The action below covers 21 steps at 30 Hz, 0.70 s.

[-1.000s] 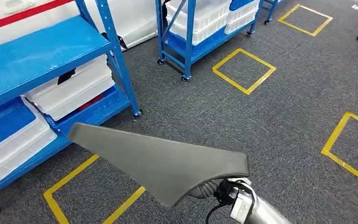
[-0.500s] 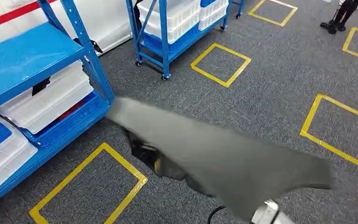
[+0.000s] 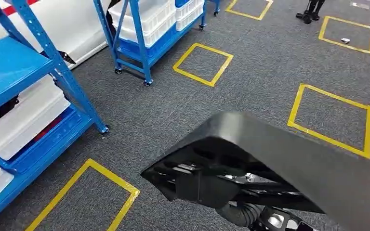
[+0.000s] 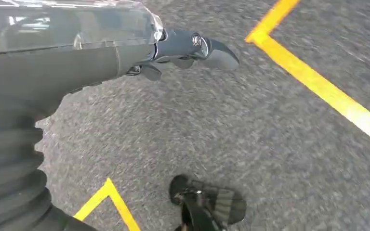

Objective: Take the parts from the cabinet and place them on the table.

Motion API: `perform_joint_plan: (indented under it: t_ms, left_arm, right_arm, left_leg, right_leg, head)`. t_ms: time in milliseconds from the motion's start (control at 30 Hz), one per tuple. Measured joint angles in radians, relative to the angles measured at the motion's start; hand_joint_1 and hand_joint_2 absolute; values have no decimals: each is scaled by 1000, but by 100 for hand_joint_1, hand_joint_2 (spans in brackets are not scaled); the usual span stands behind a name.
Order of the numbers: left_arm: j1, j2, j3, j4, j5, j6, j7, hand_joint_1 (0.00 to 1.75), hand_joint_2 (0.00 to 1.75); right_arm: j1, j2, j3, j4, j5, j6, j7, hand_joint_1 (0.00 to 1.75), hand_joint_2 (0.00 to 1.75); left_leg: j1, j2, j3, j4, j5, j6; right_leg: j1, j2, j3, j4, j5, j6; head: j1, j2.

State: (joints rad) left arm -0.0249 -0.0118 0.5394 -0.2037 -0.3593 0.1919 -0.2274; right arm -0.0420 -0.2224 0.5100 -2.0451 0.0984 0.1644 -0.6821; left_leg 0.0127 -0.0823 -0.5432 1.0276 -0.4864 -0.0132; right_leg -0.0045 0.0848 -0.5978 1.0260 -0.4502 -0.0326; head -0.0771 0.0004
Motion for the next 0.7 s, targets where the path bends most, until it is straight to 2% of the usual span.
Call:
perform_joint_plan:
  t_ms: [33,100,133,167,200,233,267,300,333,367,400,433,467,500,533,633,667,700]
  left_arm:
    - [0,-2,1,0,0,0,0,0,175]
    - [-6,-3,1,0,0,1,0,0,175]
    - [-7,-4,1,0,0,1,0,0,175]
    - [-7,-6,1,0,0,1,0,0,175]
    - [-7,-8,2,0,6,5,1,0,175]
    - [-7,-9,4,0,9,10,3,0,175]
    - [-6,-11,10,0,18,19,9,0,175]
    - [-4,-12,17,0,19,26,12,0,175]
    - [-2,-13,24,0,21,33,17,0,175]
    - [0,-13,28,0,21,36,18,0,175]
    - [3,-14,30,0,21,37,18,0,175]
    - [3,-14,32,0,21,37,16,0,175]
    - [2,-14,35,0,20,36,13,0,175]
    - [2,-14,39,0,19,34,9,0,175]
    - [3,-14,42,0,18,32,6,0,175]
    - [-1,-17,50,0,18,30,-9,0,175]
    - [-3,-18,51,0,18,31,-15,0,175]
    - [-3,-18,53,0,18,32,-18,0,175]
  right_arm:
    - [2,-1,0,-2,0,0,0,175,175]
    - [12,-4,-4,-9,0,0,0,175,175]
    - [14,-5,-6,-12,0,0,0,175,175]
    - [16,-6,-6,-14,3,-2,0,175,175]
    - [23,-14,-6,-19,3,-9,0,175,175]
    - [28,-20,-6,-22,3,-13,0,175,175]
    - [37,-30,-3,-25,-3,-29,0,175,175]
    - [56,-43,-1,-29,-10,-43,0,175,175]
    - [80,-67,0,-38,-21,-57,0,175,175]
    - [104,-87,0,-48,-26,-64,0,175,175]
    - [125,-103,0,-60,-30,-69,0,175,175]
    - [144,-119,0,-73,-31,-74,0,175,175]
    - [160,-135,0,-88,-31,-80,0,175,175]
    - [169,-147,0,-100,-32,-84,0,175,175]
    - [171,-156,1,-106,-34,-84,0,175,175]
    - [177,-173,1,-110,-79,-45,0,175,175]
    - [178,-183,-5,-110,-100,-26,0,175,175]
    - [180,-187,-10,-111,-107,-16,0,175,175]
  left_leg:
    - [2,0,6,-23,-2,-1]
    - [-5,15,4,-17,0,6]
    - [-6,26,6,-21,4,11]
    - [7,42,10,-34,13,23]
    - [1,52,13,-38,15,29]
    - [-1,64,12,-38,15,35]
    - [-5,75,11,-38,14,35]
    - [-7,88,11,-38,13,37]
    - [-8,99,11,-38,12,38]
    - [-9,108,11,-38,11,39]
    - [-9,117,12,-37,9,37]
    - [-10,127,14,-37,7,35]
    - [-10,135,16,-36,4,32]
    - [-12,142,20,-34,1,27]
    - [-21,150,19,-29,-5,19]
    - [-19,182,26,-34,-8,10]
    - [-19,177,24,-28,-18,2]
    - [-14,134,19,-3,-38,-2]
  right_leg:
    - [1,14,-8,5,2,8]
    - [-8,31,-14,1,10,24]
    - [-7,43,-15,-1,13,31]
    - [-8,38,-17,8,7,35]
    - [0,-18,-29,36,-18,37]
    - [0,-51,-57,95,-57,39]
    - [-2,-70,-94,176,-99,41]
    - [-5,-75,-131,258,-134,44]
    - [-8,-77,-152,307,-148,46]
    - [-10,-78,-150,308,-138,47]
    - [-11,-81,-125,264,-109,48]
    - [-10,-88,-77,180,-68,46]
    - [-9,-109,-19,79,-29,43]
    - [-4,-160,21,6,-24,37]
    - [8,-161,24,-6,-26,31]
    - [10,-126,16,-3,-25,20]
    - [-3,-114,22,-14,-18,10]
    - [-2,-107,23,-16,-17,6]
  head:
    - [0,0]
    - [0,0]
    - [0,0]
    - [0,0]
    - [0,0]
    - [0,0]
    - [1,0]
    - [1,0]
    - [1,0]
    - [1,0]
    - [1,0]
    - [1,0]
    - [1,0]
    - [1,0]
    - [0,0]
    - [0,0]
    - [0,0]
    - [0,0]
